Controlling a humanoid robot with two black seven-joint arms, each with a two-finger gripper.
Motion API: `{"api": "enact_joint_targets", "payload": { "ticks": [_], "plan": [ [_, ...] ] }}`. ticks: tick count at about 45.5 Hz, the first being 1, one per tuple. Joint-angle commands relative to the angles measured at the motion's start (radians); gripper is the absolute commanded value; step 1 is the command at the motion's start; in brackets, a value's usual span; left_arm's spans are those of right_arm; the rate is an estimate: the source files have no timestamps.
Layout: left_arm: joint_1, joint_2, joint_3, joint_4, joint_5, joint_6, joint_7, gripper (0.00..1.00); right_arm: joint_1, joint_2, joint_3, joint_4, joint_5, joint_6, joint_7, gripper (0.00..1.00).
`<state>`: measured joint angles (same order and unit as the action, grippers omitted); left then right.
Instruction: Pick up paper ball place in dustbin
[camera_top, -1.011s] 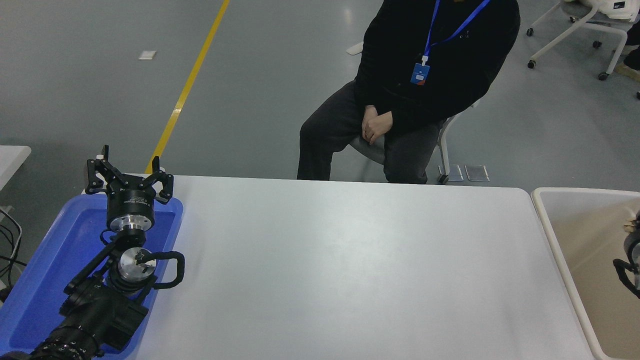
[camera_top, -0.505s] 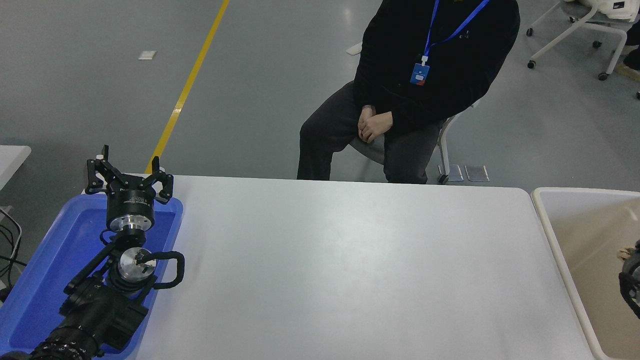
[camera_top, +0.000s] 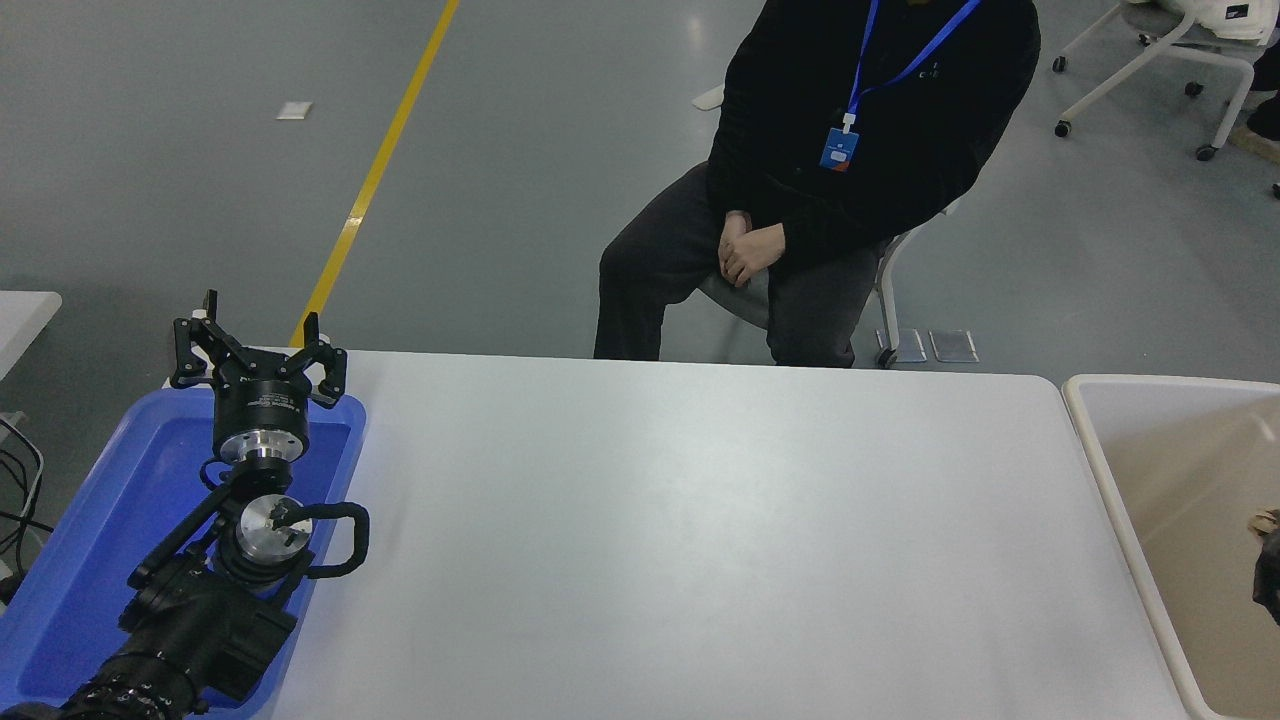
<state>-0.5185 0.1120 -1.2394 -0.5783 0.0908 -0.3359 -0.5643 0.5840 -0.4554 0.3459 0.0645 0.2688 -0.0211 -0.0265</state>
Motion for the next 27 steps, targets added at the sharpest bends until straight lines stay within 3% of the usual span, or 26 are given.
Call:
{"api": "enact_joint_targets", "payload": {
  "ticks": [1, 27],
  "plan": [
    [0.0, 0.0, 0.0, 0.0, 0.0, 0.0, 0.0, 0.99, -0.001, 0.0, 0.007, -0.003, 0.0, 0.003, -0.001, 1.0],
    [0.0, 0.0, 0.0, 0.0, 0.0, 0.0, 0.001, 0.99, 0.036, -0.088, 0.012, 0.012, 0.0, 0.003, -0.001, 1.0]
  ]
}}
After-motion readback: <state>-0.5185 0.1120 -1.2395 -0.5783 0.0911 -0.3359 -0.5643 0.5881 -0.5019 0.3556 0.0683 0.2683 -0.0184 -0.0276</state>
